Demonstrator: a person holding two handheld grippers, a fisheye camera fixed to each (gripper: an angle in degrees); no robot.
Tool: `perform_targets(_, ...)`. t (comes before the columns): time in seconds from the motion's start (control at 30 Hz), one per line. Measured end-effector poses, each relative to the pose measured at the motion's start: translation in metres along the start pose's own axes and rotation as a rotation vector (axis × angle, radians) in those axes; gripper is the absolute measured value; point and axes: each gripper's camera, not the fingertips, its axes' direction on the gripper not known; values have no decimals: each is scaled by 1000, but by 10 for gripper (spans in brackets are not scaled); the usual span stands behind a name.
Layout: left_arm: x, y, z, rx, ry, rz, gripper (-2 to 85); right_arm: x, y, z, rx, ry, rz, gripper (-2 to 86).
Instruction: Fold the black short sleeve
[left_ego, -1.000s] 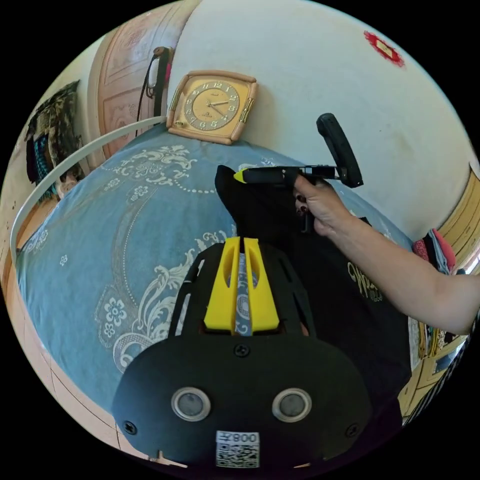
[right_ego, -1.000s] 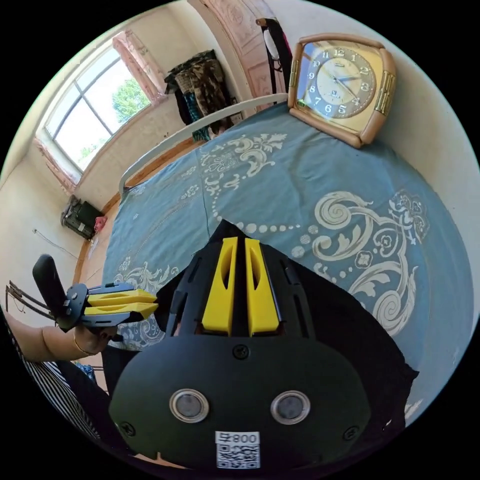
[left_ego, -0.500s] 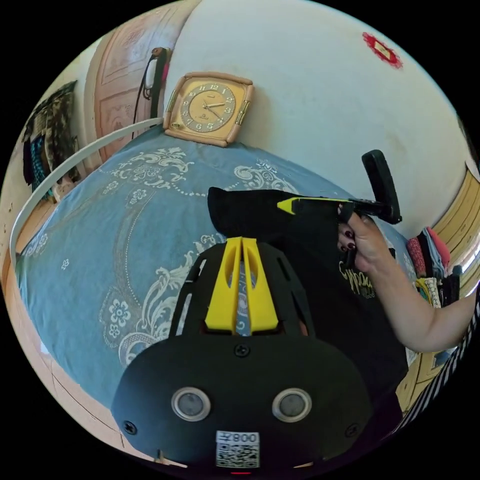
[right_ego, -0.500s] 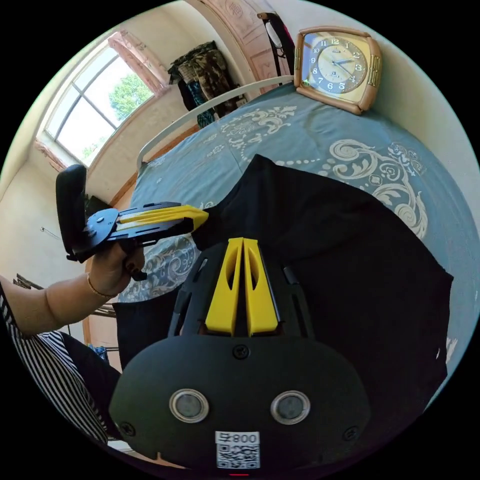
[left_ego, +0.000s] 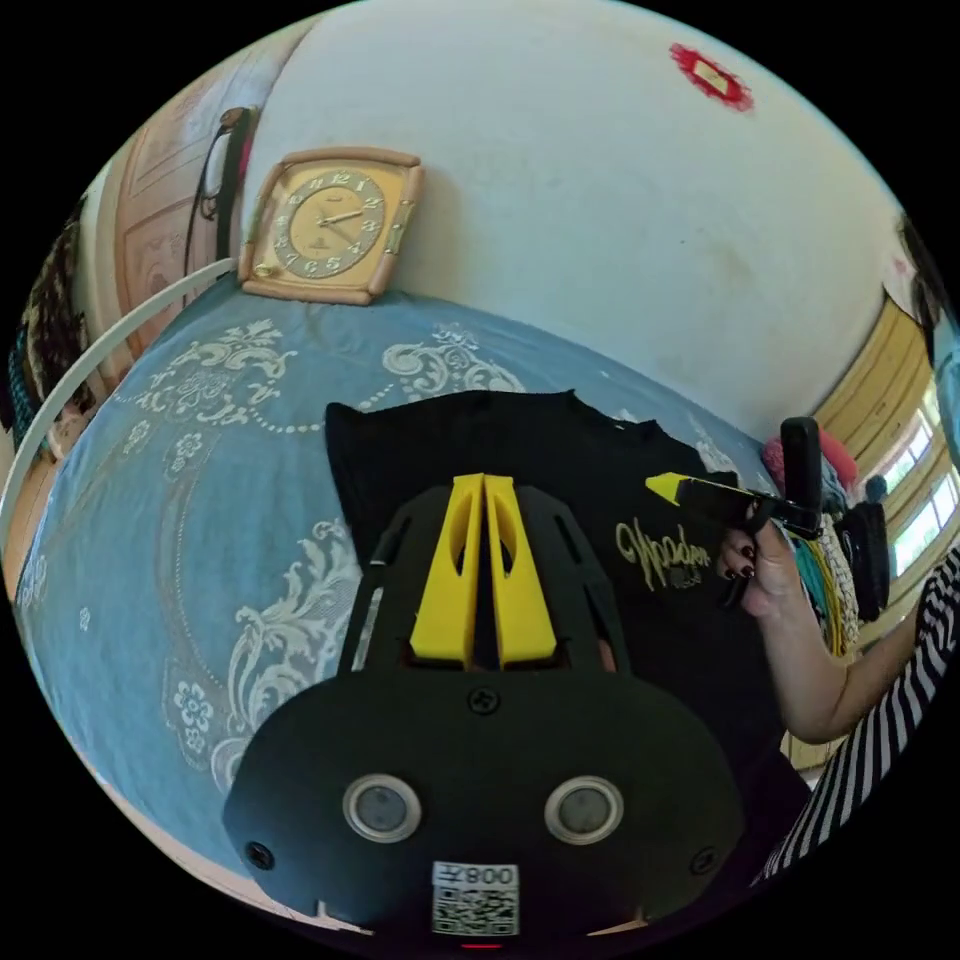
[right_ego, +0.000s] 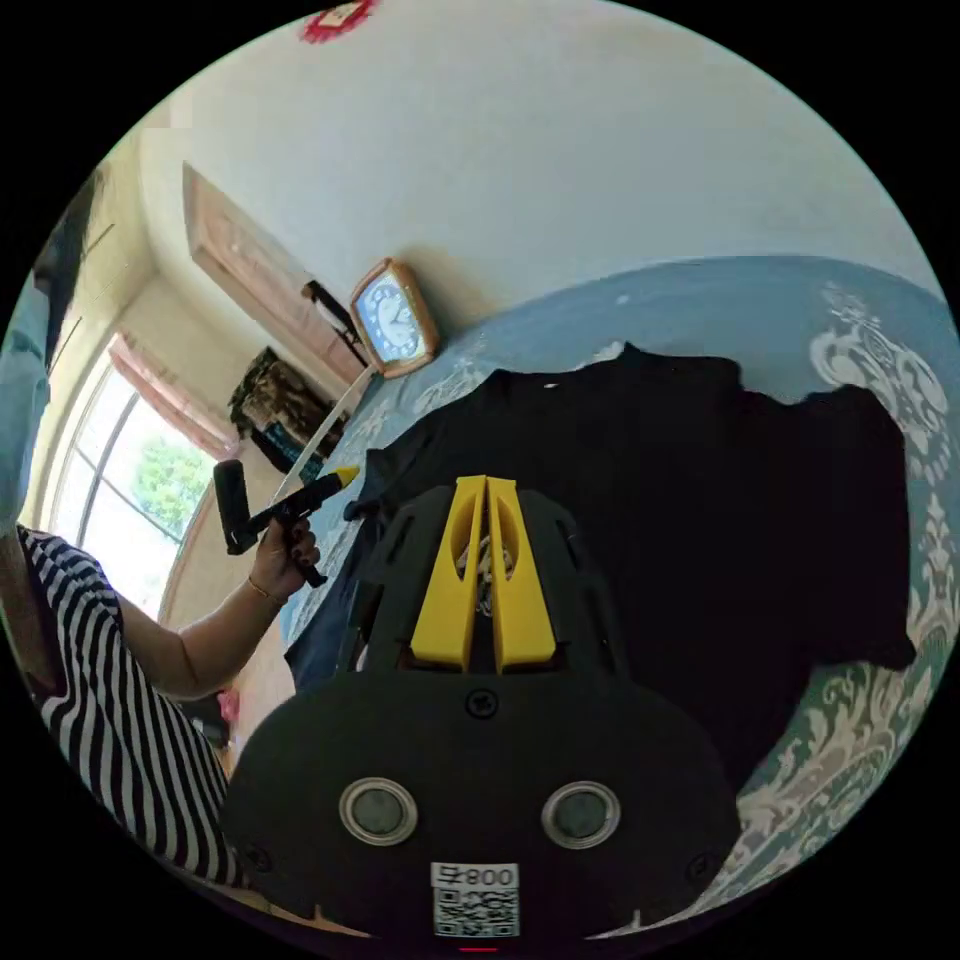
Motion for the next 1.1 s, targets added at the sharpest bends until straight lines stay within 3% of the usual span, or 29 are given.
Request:
perform_targets(0.1,52,-8,79,-51,210,158,28,56,58,-89,182,187,184,49)
perform_targets(0.2,112,-21,166,-122,387,309,46,95,105,-149,244,434,337,70)
perform_targets(0.37,226,-34,301,-260,519,602,74,145,165,-191,319,509,456,86)
perform_targets(0.7,384,-12,551,-554,472,905,88,223,222,-221,229,436,510,82)
perform_targets(0.87,412,27,634,-710,401,998,49,250,243,-227,224,366,507,63)
perform_targets(1.1,401,51,668,-608,373,1066,17,272,267,-245,239,352,450,29)
